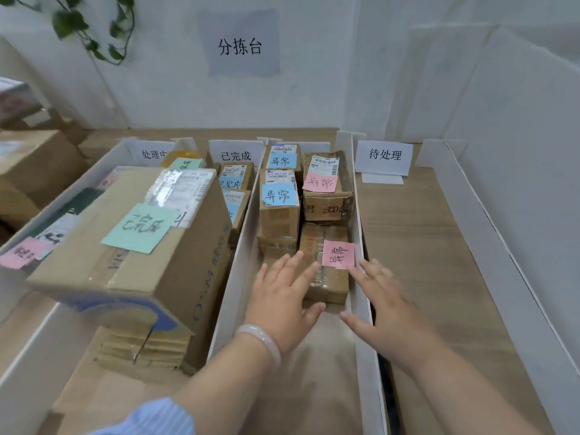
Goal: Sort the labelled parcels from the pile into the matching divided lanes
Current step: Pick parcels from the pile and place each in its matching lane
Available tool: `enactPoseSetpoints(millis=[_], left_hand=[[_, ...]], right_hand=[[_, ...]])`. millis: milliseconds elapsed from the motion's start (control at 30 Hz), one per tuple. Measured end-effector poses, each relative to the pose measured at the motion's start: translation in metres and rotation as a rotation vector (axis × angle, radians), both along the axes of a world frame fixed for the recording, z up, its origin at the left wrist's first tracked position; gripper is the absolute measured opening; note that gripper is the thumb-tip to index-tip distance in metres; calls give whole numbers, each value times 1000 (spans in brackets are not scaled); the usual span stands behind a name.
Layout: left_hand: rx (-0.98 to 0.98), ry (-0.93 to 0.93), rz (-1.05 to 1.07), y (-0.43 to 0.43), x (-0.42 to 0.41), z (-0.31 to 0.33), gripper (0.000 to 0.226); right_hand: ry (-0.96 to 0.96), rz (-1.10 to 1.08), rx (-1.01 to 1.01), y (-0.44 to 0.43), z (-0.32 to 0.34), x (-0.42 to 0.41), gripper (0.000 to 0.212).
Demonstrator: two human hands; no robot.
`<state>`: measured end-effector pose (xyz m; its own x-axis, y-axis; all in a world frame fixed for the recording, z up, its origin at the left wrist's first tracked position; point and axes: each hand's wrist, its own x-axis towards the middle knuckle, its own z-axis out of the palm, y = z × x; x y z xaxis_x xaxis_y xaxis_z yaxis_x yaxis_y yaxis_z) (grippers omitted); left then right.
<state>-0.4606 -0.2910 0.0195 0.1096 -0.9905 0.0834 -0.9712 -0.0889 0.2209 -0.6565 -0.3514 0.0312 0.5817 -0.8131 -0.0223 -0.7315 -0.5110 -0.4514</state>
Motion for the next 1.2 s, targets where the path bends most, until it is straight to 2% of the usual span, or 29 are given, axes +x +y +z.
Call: enactPoseSetpoints(millis=[133,267,433,633,800,1000,1200], left_hand=[[-253,-47,-55,52,21,52,64],[-421,-145,-43,116,63,99,64],[-407,-267,146,223,154,125,65],[-388,-329,314,344,257,137,68],[-322,-354,483,423,323,130,79],[-289,-347,598,465,387,111,73],[-227,-370,622,458,462,94,77]], right_hand=[[-197,62,-217,31,35,23,78],[-265,119,-315,78,75,59,75],[-245,259,-390,173,112,151,78],[-86,376,-307,271,133,266,83],[-50,492,-285,328,124,347,85],[-79,573,-283,352,111,429,83],[-78,571,-223,338,95,517,84]])
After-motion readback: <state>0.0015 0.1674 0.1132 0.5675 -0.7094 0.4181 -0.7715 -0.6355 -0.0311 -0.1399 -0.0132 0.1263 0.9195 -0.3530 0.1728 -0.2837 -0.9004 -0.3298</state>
